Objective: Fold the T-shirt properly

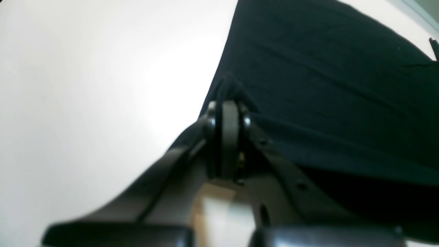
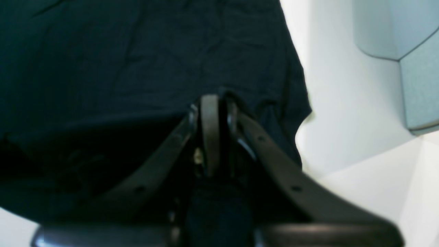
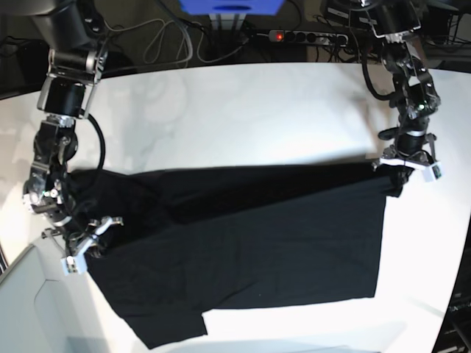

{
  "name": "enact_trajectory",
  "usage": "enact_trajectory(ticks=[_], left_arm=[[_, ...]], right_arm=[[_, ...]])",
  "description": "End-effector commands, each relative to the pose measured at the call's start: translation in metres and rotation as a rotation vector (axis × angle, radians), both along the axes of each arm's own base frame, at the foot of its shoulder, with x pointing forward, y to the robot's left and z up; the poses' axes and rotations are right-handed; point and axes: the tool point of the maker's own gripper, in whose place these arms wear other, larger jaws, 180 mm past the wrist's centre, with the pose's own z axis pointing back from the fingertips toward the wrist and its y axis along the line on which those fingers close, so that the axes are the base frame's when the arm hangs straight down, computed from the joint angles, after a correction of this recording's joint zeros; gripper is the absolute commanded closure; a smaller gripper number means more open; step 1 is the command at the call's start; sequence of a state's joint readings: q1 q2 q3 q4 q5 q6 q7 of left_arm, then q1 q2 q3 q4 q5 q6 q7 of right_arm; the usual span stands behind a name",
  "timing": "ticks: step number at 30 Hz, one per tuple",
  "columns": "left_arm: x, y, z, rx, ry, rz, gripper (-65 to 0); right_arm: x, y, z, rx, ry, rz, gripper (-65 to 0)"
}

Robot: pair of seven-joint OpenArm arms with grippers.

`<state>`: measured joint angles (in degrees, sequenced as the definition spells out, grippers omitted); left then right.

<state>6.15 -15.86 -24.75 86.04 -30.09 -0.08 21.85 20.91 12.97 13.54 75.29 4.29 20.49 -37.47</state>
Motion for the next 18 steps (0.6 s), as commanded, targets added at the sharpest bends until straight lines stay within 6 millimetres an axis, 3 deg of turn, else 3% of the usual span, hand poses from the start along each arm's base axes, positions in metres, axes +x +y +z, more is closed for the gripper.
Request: enact_trajectory(ticks=[1,7,10,14,18], left_arm=[[0.007,0.006,0.013,0.021,-0.042,0.006,0.0],[0.006,0.008,0.008,0.016,-0.031,0.012,0.0],[0.006,0.008,0.009,0.017,-0.031,0.011,0.0],[0.007,0.01,0.01,0.026,-0.031,0.008,0.0],[0.007,0.011,0.011,0.029,-0.029,0.008,0.0]], right_arm=[[0.014,0.008,0.025,0.004,-0.089,0.032,-0.2],[0.02,0.046,0.031,-0.022,-0.163,0.159,-0.2],[0.029,0.046,0.028,-0.006,-0.154,0.153,-0.2],[0.028,0.041,0.008,0.011,-0.097,0.133,-0.2],[0.032,0.041,0.01,0.032,-0.14,0.131,-0.2]])
